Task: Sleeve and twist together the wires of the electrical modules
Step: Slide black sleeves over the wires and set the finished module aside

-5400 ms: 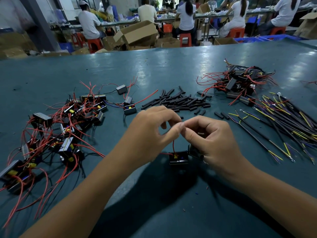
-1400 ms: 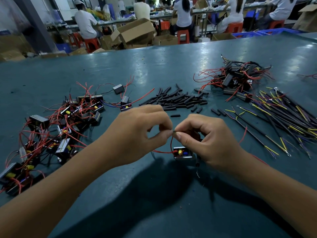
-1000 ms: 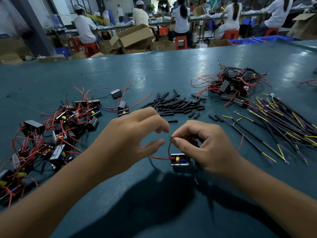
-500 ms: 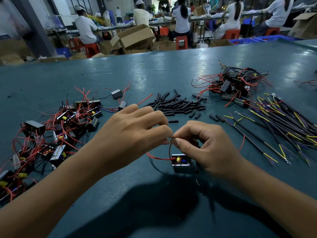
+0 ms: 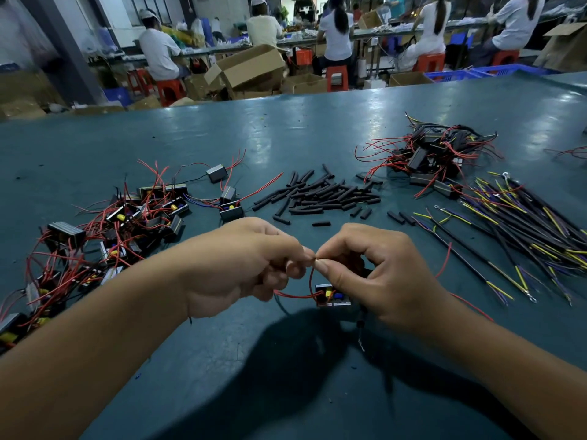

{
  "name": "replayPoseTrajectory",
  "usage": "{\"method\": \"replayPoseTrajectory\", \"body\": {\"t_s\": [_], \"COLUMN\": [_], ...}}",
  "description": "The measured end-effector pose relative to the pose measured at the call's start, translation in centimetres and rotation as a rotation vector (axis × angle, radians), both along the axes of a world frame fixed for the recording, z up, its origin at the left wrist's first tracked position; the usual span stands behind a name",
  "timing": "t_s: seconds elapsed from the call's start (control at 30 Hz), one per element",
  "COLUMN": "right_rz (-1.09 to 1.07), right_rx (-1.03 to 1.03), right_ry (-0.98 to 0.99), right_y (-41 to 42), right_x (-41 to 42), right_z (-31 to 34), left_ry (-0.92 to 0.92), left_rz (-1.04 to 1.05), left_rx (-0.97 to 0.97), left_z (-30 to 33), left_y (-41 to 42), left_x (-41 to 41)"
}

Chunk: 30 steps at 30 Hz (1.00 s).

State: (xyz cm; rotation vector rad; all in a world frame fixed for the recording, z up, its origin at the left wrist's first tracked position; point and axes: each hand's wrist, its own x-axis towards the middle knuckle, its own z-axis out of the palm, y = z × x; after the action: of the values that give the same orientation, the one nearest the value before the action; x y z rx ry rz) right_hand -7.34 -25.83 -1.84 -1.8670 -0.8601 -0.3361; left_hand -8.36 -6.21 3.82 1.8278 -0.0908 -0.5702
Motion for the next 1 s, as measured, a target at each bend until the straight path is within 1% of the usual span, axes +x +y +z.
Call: {"method": "replayPoseTrajectory", "body": {"t_s": [0.03,0.07,0.1,0.17,0.2,0.23,0.3,0.4,0.47,0.6,0.67,0.73,0.77,0.8,0.83,0.87,0.97,1.0], "right_rz": [0.0,0.0,0.0,-0.004,-0.004,-0.003,0.002,0.007,0.006,0.006,0.006,0.001,-0.004,-0.01,-0.015,-0.017,-0.004,-0.001], "right_rx": [0.01,0.024,0.041,0.073,0.081,0.084,0.082,0.08,0.084,0.088,0.085,0.078,0.074,0.067,0.057,0.044,0.006,0.003], "right_ry": [0.01,0.027,0.047,0.086,0.101,0.111,0.117,0.122,0.12,0.12,0.117,0.103,0.093,0.078,0.059,0.04,0.002,0.001], "right_y": [0.0,0.0,-0.1,-0.2,-0.2,-0.3,-0.3,-0.3,-0.3,-0.4,-0.4,-0.3,-0.4,-0.4,-0.4,-0.4,-0.3,-0.2], "right_x": [0.1,0.1,0.2,0.3,0.3,0.3,0.3,0.3,0.3,0.4,0.4,0.3,0.3,0.3,0.3,0.3,0.2,0.2], "right_z": [0.0,0.0,0.0,0.0,0.0,0.0,0.0,0.0,0.1,0.1,0.0,0.0,0.0,0.0,0.0,0.0,0.1,0.1], "left_ry": [-0.045,-0.174,-0.371,-0.827,-1.013,-1.145,-1.315,-1.516,-1.588,-1.675,-1.667,-1.602,-1.531,-1.419,-1.259,-1.043,-0.276,-0.126], "left_rz": [-0.002,-0.01,-0.026,-0.072,-0.101,-0.132,-0.159,-0.177,-0.179,-0.22,-0.235,-0.229,-0.225,-0.215,-0.204,-0.185,-0.026,0.016], "left_rx": [-0.009,0.035,0.128,0.349,0.432,0.494,0.6,0.74,0.773,0.823,0.837,0.812,0.773,0.705,0.607,0.479,0.012,-0.067], "left_z": [0.0,-0.1,-0.2,-0.6,-0.8,-0.9,-1.2,-1.5,-1.4,-1.2,-1.1,-1.0,-1.1,-1.1,-1.2,-1.2,-0.9,-1.0], "left_y": [0.0,0.1,0.4,1.1,1.4,1.6,1.6,1.3,1.3,1.4,1.2,1.1,1.0,0.9,0.7,0.6,0.0,-0.2], "left_x": [0.0,-0.1,-0.2,-0.4,-0.5,-0.5,-0.4,-0.3,-0.2,0.2,0.2,0.1,0.0,0.0,0.0,0.0,-0.2,-0.3]}}
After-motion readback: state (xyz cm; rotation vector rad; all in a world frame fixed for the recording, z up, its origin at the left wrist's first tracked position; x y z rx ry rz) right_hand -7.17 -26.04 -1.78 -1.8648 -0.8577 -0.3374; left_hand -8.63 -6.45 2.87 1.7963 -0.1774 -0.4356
